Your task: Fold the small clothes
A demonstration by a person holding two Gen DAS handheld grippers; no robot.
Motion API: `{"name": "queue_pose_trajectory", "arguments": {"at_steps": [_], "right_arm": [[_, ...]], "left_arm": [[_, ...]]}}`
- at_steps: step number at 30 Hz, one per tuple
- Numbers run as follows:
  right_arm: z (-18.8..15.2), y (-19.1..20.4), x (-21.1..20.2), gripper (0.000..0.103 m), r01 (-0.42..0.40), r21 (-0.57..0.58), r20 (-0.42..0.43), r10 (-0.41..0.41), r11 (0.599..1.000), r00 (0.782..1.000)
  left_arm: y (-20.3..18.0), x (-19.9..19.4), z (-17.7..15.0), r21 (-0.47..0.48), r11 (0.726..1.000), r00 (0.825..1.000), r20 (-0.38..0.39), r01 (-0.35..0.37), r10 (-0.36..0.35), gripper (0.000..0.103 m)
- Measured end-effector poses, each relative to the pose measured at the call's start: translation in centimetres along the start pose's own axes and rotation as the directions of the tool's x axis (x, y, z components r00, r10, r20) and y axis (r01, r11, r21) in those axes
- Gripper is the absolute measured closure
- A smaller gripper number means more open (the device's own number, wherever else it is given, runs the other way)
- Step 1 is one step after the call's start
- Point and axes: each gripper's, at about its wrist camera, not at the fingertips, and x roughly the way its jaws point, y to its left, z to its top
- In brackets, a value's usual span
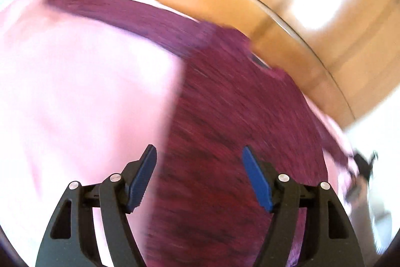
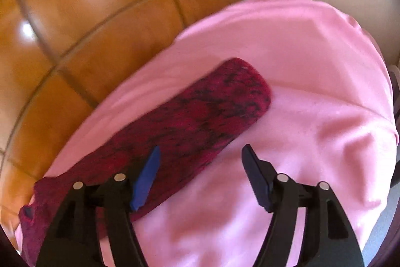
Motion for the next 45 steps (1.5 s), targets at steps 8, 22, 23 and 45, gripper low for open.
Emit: {"name": "queue_pose_trajectory", "arguments": {"at_steps": [8,22,23,45], "right_arm": [[-9.2,15.7,-2.6,0.019,-0.343,-0.309,-0.181,0.300,0.887,0.937],[-22.7,27.7,0.2,0.005,-0.459,-0.565,-0.367,0.289,0.685,0.884],[-22.8,27.7,0.1,0.002,-0.476,-0.556,-0.381,0.299,0.681,0.875],[-24.1,28.5,0.3,0.002,-0.422,-0.611,-0.335,0.264,0.670,0.905]], "left_arm": [[10.1,-1.5,6.8,-0.293,0.956,0.986,0.153,-0.018,0.065,0.033],[19.7,5.1,19.6,-0.525,0.851,0.973,0.175,-0.035,0.148,0.041],[20.2,5.9,20.3,-0.533,0.845,0.972,0.168,-0.050,0.164,0.041],[22.0,2.2,16.4,-0.485,0.840,0.913,0.179,-0.242,0.366,0.093]]}}
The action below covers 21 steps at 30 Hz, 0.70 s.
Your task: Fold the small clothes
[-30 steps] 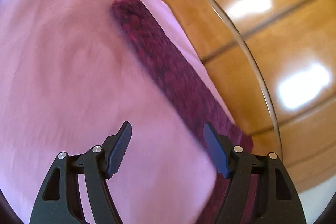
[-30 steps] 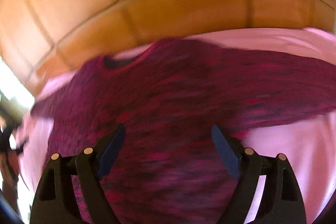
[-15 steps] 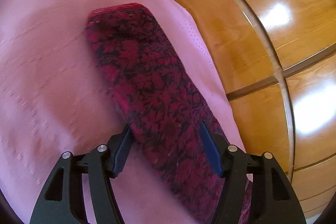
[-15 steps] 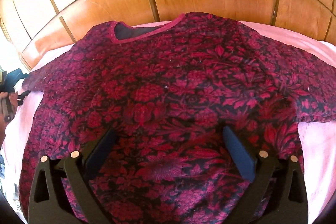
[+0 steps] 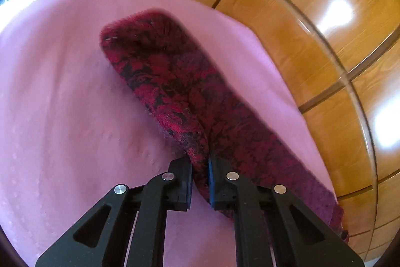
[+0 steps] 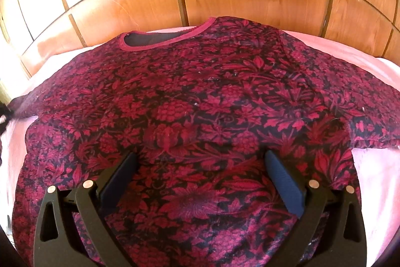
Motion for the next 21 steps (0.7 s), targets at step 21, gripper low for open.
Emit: {"name": "queue_pose_trajectory", "arguments": {"at_steps": [21], "right_arm": [[-10.7,-9.7,-12.1,0.031,0.018,0.194,-0.042,-0.010,0.981,0.999]], "left_arm": [[-6.6,-12.9,-25.3,0.396,0.755,0.804,-0.523,0.523,-0.282,0.062]]}}
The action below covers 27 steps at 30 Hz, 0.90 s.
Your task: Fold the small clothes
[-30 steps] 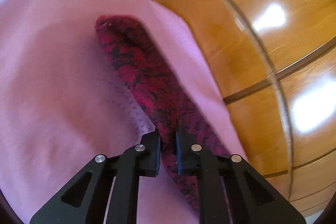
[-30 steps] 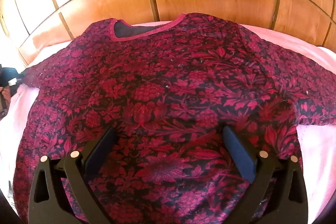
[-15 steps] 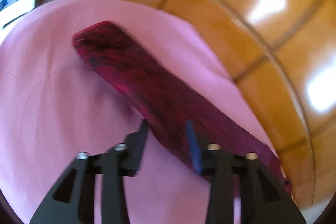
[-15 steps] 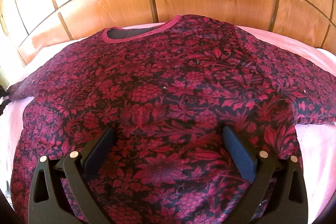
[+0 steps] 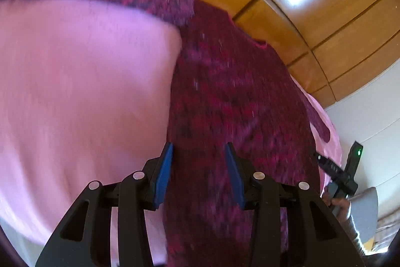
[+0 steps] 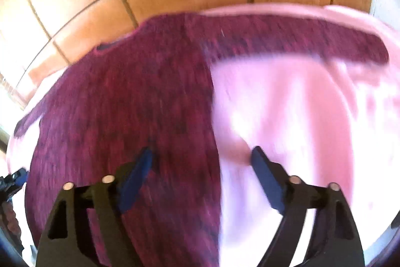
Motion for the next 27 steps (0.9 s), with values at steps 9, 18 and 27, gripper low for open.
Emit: {"name": "queue_pose_trajectory", "arguments": {"at_steps": [9,18,27], "right_arm": [[-4.8,1.2,-4.8,0.089,-0.074,-0.092,-0.043,0.070,0.993,0.997],[-5.2,0.1,-5.3,0.085,-0.093,-0.103,-0.116,0.081,0.990,0.990],[1.6,-10.6,-6.1,0.047,-0.125,0.320,0.115,0.092,0.939,0.989]], "left_arm": [[-0.6,-1.5,-3.2,0.022,0.995,0.995,0.034,-0.094,0.094,0.092],[-3.5,-1.5,-2.2,0.131,0.964,0.973,0.067,-0.230,0.223,0.077],[-8.6,1.0,0.6,0.245,0.949,0.974,0.159,-0.200,0.164,0.051]]}}
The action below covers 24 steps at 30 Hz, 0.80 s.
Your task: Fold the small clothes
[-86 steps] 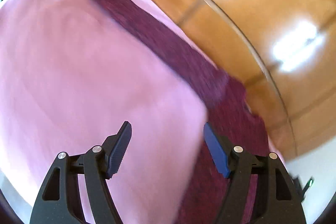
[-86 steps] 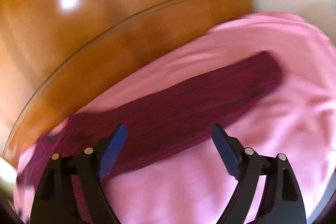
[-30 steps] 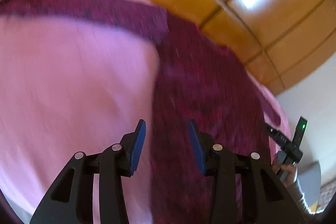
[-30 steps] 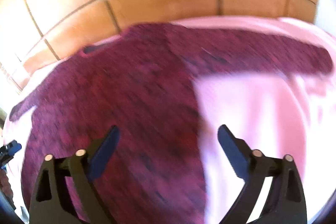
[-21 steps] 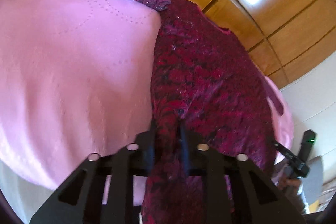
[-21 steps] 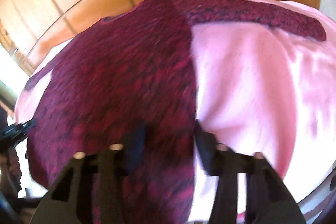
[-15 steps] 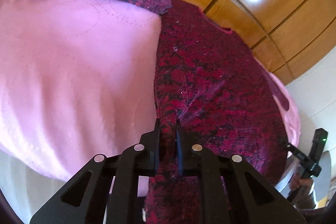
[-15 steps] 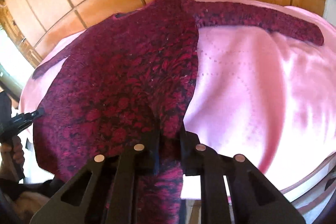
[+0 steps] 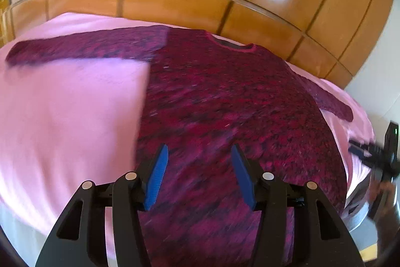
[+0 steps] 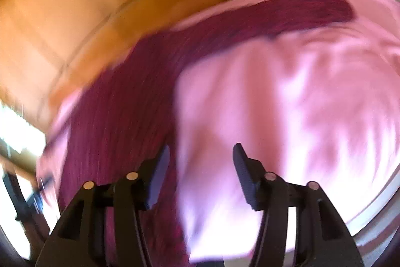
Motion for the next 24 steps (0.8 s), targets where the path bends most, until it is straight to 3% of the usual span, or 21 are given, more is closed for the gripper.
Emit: {"name": "queue_pose_trajectory", "arguments": {"at_steps": [2,6,11,14,18,22,24], "right_arm": [[2.6,-2.7,0.6,0.047,-0.012,0.127,0.043,0.006,0.992,0.999],[7.5,-8.6,2.3,0.050,-0.045,0.377,0.121,-0.002,0.925,0.993],[11.7,-13.2,4.7,0.050,-0.068,0.535,0.170,-0.027,0.842,0.985],[13.0,-14.5,5.7,0.059,-0.057,0.567,0.179,-0.055,0.822,0.982],[15.5,-15.7,8.1,0.086,0.006,0.580,0.162,-0.123,0.815,0.979],[17.2,-15.0,7.9,0.093,0.110,0.507,0.133,-0.203,0.855,0.970],[18.1,-12.9,6.9,0.094,0.145,0.429,0.162,-0.234,0.892,0.959]], "left_arm": [[-1.2,1.8,0.6,0.017,1.000,1.000,-0.024,0.017,-0.017,0.051],[-3.1,4.4,0.9,0.067,0.998,0.998,-0.054,0.021,-0.017,0.051],[-3.2,6.7,0.5,0.071,0.997,0.995,-0.097,0.010,-0.003,0.048],[-3.0,7.0,0.3,0.068,0.997,0.995,-0.096,0.021,-0.014,0.047],[-3.1,7.4,0.0,0.079,0.997,0.995,-0.097,0.020,-0.013,0.046],[-3.1,7.4,-0.1,0.076,0.997,0.995,-0.095,0.022,-0.015,0.046],[-3.1,7.4,-0.1,0.071,0.997,0.995,-0.095,0.020,-0.014,0.045]]}}
